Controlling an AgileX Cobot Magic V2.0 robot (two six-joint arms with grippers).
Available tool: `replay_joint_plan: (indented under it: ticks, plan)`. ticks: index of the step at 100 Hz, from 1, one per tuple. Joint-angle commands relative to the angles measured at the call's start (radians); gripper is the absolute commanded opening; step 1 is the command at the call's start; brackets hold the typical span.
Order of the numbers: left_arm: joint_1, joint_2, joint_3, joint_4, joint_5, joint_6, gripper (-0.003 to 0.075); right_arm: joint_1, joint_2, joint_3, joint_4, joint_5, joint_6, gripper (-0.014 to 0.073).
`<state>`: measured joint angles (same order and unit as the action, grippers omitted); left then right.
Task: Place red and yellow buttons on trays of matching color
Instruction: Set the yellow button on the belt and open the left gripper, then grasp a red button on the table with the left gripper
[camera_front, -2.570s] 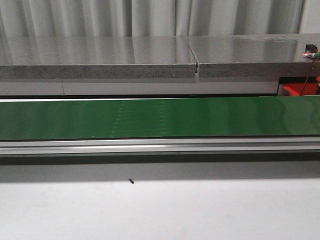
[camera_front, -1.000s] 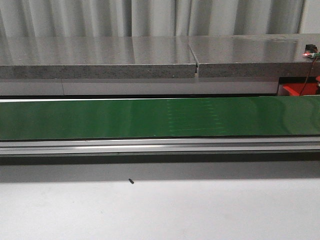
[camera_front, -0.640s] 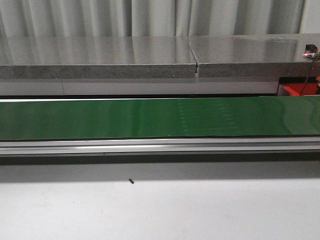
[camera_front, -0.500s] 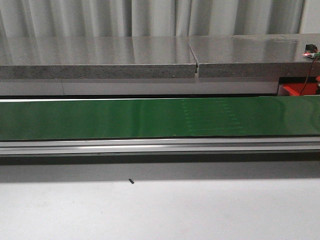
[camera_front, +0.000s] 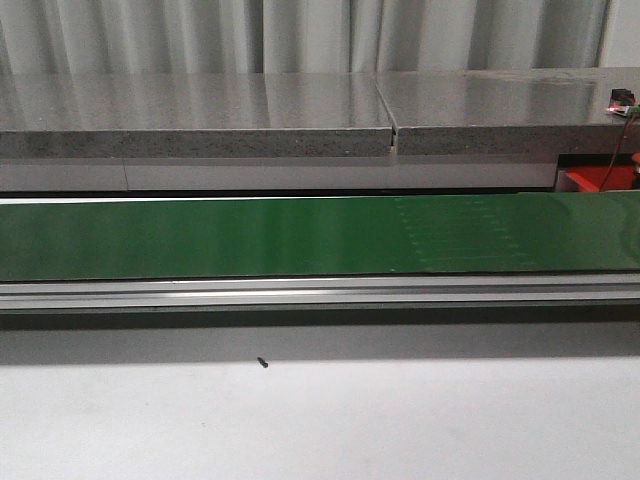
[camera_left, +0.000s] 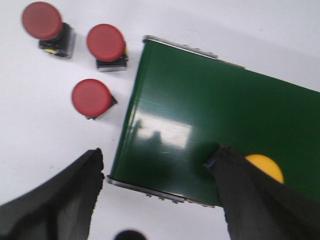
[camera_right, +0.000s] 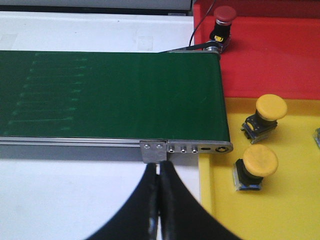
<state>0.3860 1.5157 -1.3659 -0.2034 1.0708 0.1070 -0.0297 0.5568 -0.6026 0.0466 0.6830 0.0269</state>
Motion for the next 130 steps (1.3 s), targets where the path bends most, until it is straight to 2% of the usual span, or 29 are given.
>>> replay_joint_plan:
  ticks: [1,21,117,130]
  plan:
    - [0.041,-0.012,-0.03,-0.003,-0.04,-0.005,0.0473,0.0,0.001,-0.026,0.0,-0.059,-0.002,-0.0067]
    - [0.109,0.087,-0.03,-0.025,-0.06,-0.005,0.0473,0.0,0.001,-0.026,0.0,-0.059,-0.002,-0.0067]
    - [0.075,0.355,-0.032,-0.067,-0.288,0.0,0.0472,0.0,0.001,-0.026,0.0,-0.058,-0.002,-0.0067]
    - [0.075,0.358,-0.032,-0.058,-0.281,0.0,0.0411,0.0,0.001,-0.026,0.0,-0.058,-0.002,-0.0067]
